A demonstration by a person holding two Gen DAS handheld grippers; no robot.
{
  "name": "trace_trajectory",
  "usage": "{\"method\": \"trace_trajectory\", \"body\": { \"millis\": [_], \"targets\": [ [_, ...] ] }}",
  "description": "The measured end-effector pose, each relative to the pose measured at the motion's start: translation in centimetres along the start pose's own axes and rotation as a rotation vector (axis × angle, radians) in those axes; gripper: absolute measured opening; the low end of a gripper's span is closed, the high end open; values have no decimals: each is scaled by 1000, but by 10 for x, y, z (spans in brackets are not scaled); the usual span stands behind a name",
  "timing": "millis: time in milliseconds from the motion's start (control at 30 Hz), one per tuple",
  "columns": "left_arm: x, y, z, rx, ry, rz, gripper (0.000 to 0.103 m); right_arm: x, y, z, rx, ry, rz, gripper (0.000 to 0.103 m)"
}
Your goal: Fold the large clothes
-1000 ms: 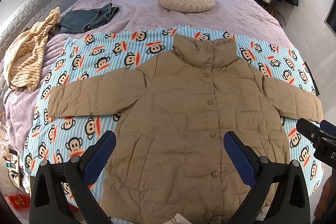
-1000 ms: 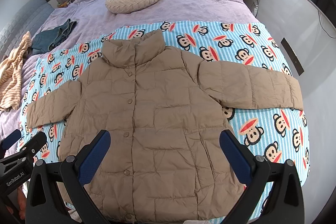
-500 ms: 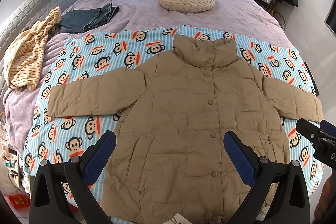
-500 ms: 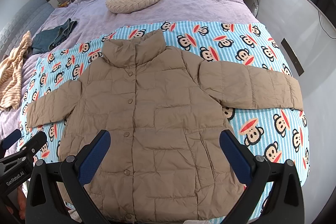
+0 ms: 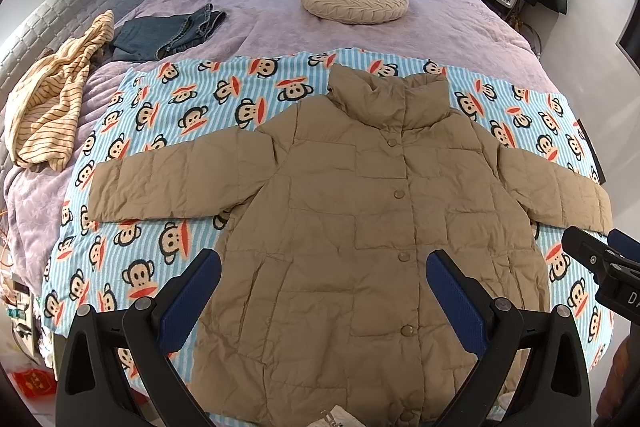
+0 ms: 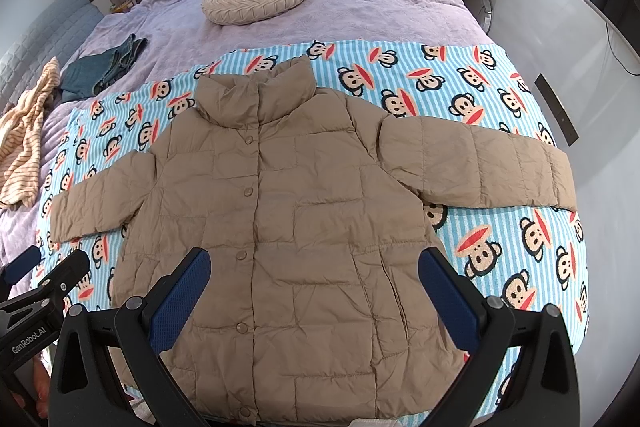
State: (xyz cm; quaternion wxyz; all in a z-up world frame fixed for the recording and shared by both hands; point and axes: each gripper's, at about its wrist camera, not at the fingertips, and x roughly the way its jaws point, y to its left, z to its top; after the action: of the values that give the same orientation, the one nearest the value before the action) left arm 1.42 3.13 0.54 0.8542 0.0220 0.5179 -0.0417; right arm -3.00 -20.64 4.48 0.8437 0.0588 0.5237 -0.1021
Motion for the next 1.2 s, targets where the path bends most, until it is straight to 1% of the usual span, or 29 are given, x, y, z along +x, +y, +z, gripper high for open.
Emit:
{"method": "trace_trajectory", "body": {
  "millis": [233,367,433,533,600,633,700,800,867,933,1067,1100,1167,1200],
  "targets": [
    [0,-1,-4,-10,4,-13,103,-1,1,0,0,2,0,103],
    [1,3,-6,-24,13,-21,103,4,3,-6,-1,21,9,103],
    [1,7,-6,-33,23,-41,103,6,5,-10,-6,35,27,103],
    [4,13,-8,-49,44,-92,103,5,14,-16,-27,49,43,103],
    [6,18,-10,-59,47,-103,103,7,22,-18,-58,72,33,103],
    [7,22,-11,-66,50,-110,103,6,26,-13,-69,86,33,103],
    [12,32,-12,-91,59,-122,103,8,32,-17,-79,104,52,103],
    [23,57,-14,-150,71,-129,103,15,35,-15,-51,129,87,103],
    [34,80,-17,-202,78,-125,103,21,37,-13,-20,143,117,103],
    [49,104,-21,-249,92,-111,103,31,43,-14,-3,155,147,103],
    [87,148,-29,-301,130,-75,103,59,67,-20,-14,158,182,103],
    [98,160,-31,-317,139,-75,103,66,73,-21,-21,171,182,103],
    [120,185,-36,-370,147,-95,103,91,93,-29,-70,248,185,103],
    [131,197,-38,-399,149,-105,103,102,101,-33,-92,278,171,103]
  ]
}}
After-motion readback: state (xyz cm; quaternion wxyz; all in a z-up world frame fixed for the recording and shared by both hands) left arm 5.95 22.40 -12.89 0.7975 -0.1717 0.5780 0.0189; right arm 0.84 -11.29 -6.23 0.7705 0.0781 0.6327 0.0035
